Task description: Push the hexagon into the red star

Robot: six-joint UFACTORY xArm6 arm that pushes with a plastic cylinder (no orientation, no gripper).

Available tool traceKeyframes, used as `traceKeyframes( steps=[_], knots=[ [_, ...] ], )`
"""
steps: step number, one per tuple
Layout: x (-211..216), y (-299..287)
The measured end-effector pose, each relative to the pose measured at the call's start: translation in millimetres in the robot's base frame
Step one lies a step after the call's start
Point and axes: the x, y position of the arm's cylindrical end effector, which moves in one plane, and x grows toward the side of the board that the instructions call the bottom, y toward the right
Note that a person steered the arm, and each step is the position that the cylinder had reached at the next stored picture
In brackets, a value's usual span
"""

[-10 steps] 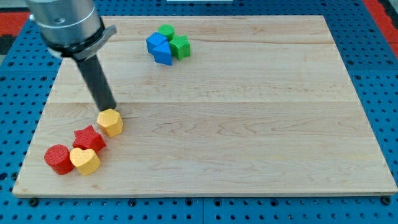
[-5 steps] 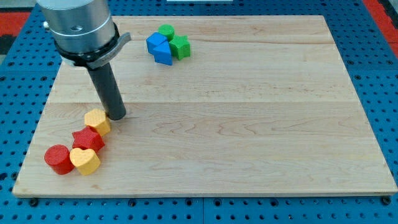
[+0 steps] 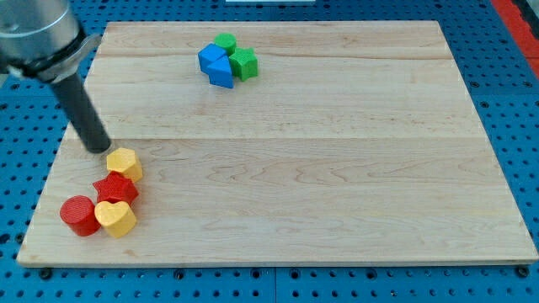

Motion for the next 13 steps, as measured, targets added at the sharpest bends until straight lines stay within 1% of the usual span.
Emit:
traceKeyframes(
  steps=[1,2,3,4,5,6,7,8,9,10,11,13],
  knots=[
    [28,23],
    [1,63],
    [-36,94],
    [-34,158],
    [-16,212],
    [18,192],
    [-18,128],
    [-39,71],
    [-50,53],
    [-37,140],
    [2,183],
    [5,71]
  ],
)
